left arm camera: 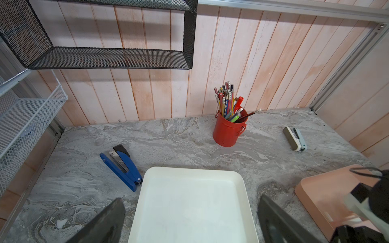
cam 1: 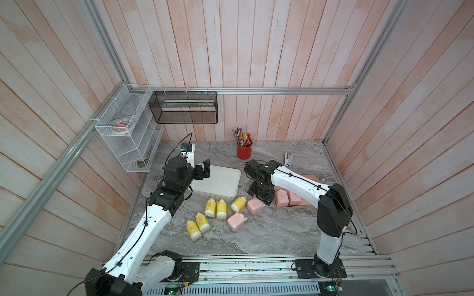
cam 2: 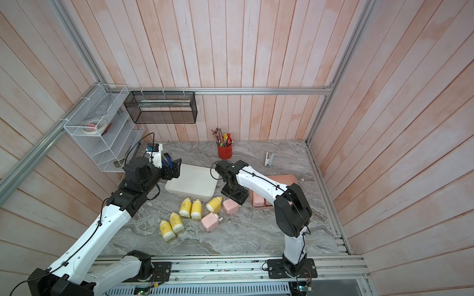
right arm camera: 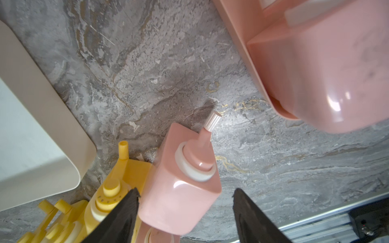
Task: Place the pencil sharpeners by color into the storage box
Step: Pick up the pencil sharpener from the center of the board.
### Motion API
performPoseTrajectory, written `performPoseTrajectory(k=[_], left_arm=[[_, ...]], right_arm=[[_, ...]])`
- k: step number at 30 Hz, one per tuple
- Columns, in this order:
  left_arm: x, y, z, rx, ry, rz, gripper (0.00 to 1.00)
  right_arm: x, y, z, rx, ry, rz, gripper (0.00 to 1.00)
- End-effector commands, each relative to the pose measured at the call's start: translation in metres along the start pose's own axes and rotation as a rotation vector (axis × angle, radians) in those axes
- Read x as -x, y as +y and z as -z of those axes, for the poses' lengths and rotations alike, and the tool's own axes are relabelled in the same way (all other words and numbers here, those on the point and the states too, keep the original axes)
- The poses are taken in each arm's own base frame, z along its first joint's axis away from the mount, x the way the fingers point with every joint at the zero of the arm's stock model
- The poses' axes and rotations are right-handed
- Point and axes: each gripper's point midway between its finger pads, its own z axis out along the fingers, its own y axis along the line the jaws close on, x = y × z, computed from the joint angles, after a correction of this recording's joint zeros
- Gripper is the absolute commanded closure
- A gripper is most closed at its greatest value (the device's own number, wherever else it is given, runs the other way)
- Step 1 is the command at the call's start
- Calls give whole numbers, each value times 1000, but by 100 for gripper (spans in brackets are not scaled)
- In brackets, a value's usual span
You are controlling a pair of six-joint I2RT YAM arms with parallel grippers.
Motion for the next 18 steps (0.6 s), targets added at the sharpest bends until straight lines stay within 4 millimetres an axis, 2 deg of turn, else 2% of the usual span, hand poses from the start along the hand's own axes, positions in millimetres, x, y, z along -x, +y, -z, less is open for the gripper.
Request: performPoseTrajectory(k=[1,9,18], left_arm=[[0,-3,-1,-10,-7,-12,0],[0,-3,0,-11,-9,-13,0],[0,-3,0,-9,-10,-15,0]], right_arm=[[-10,-3,8,15,11,-31,25],[-17,1,-5,25,43,-82,23],[-16,-1,-27,27,46,-91,24]])
